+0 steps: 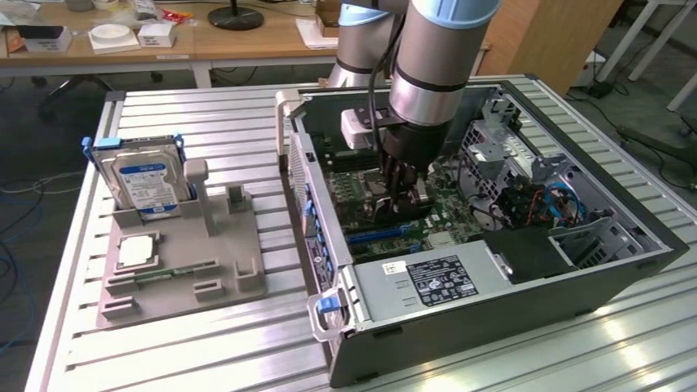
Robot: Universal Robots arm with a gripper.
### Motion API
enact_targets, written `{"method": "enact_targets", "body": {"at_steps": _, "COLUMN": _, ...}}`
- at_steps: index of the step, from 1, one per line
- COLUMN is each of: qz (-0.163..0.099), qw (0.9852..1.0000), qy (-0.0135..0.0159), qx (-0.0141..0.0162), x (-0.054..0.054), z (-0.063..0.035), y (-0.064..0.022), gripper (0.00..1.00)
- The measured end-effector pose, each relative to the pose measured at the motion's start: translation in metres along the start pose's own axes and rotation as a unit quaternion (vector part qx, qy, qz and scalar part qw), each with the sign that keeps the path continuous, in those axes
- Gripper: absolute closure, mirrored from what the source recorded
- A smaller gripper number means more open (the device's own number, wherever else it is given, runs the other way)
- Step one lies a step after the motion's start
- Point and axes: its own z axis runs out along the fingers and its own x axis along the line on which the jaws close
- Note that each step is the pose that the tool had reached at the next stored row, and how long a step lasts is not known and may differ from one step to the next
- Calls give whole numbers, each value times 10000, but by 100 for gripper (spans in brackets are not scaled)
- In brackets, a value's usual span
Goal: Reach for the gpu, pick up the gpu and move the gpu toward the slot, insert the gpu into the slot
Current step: 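Insert the gpu into the slot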
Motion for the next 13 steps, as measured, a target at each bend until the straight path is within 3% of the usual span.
{"method": "enact_targets", "body": {"at_steps": 13, "qz": 0, "qw": 10000, "qy": 1, "qx": -1, "x": 1, "z": 26, "y": 1, "gripper": 73}}
